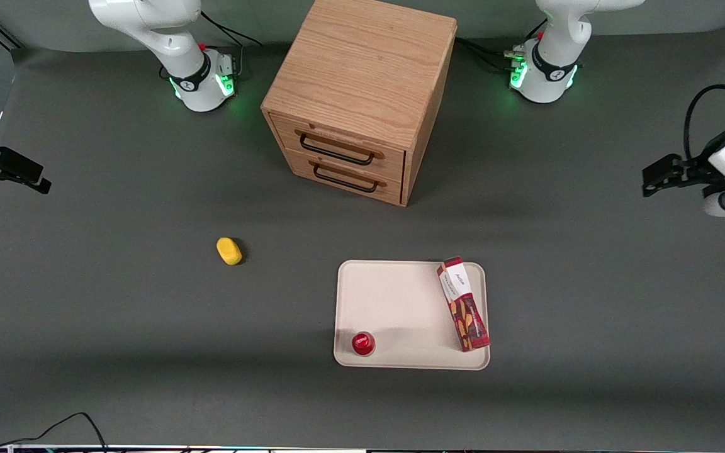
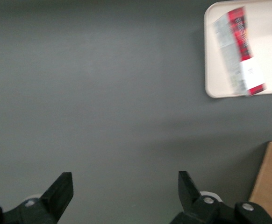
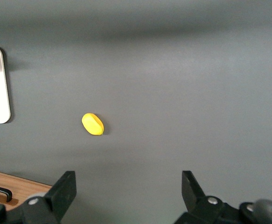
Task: Place red cookie box on tray
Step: 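Reach the left gripper down to the red tartan cookie box on the tray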
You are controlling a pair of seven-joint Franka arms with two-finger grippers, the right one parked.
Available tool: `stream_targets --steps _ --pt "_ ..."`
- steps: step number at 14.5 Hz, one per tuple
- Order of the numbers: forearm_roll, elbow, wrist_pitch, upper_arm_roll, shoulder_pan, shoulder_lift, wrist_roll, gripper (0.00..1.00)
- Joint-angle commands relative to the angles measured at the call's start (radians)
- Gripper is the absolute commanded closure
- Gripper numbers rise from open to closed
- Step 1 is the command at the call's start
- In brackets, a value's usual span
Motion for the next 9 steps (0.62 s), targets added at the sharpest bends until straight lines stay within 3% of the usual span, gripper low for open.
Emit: stream_targets --steps 1,6,9 --pt "-0.032 0.013 0.089 -0.014 -0.06 0.091 -0.149 0.0" --pt "-0.012 0.086 0.25 -0.098 -0.128 0.303 -0.453 0.0" --pt "0.098 0.224 0.302 -0.115 -0.233 0.499 -0.673 0.0"
